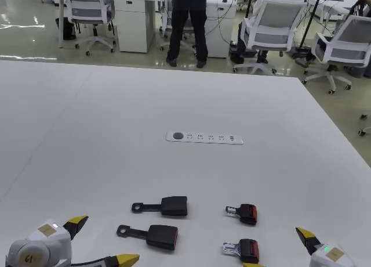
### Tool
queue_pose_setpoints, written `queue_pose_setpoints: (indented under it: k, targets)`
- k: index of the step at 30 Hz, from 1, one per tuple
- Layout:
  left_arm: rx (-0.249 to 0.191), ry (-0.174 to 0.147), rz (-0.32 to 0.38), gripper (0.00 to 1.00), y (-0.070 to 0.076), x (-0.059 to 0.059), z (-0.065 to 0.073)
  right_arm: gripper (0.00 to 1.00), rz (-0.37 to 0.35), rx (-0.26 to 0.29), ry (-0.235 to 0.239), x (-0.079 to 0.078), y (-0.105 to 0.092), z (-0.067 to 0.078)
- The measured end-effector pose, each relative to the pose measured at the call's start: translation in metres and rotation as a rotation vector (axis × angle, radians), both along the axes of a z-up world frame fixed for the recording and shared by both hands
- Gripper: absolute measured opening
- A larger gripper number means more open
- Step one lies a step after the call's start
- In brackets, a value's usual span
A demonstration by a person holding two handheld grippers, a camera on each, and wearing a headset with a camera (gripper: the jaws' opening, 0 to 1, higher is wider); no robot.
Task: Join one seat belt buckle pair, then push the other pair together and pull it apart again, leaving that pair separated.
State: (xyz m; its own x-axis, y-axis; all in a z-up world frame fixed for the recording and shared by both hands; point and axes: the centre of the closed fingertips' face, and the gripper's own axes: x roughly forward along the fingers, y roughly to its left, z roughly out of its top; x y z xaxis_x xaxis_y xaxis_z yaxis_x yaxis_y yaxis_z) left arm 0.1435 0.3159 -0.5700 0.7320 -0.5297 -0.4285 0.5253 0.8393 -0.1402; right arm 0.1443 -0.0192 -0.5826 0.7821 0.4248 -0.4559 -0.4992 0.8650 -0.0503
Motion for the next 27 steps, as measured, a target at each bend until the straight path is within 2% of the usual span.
queue_pose_setpoints:
  k: [27]
  targets:
    - [0.0,0.002,0.001,0.99,0.0,-0.0021,-0.002,0.96,0.001,0.0,0.007,-0.0033,-0.0005,-0.0007]
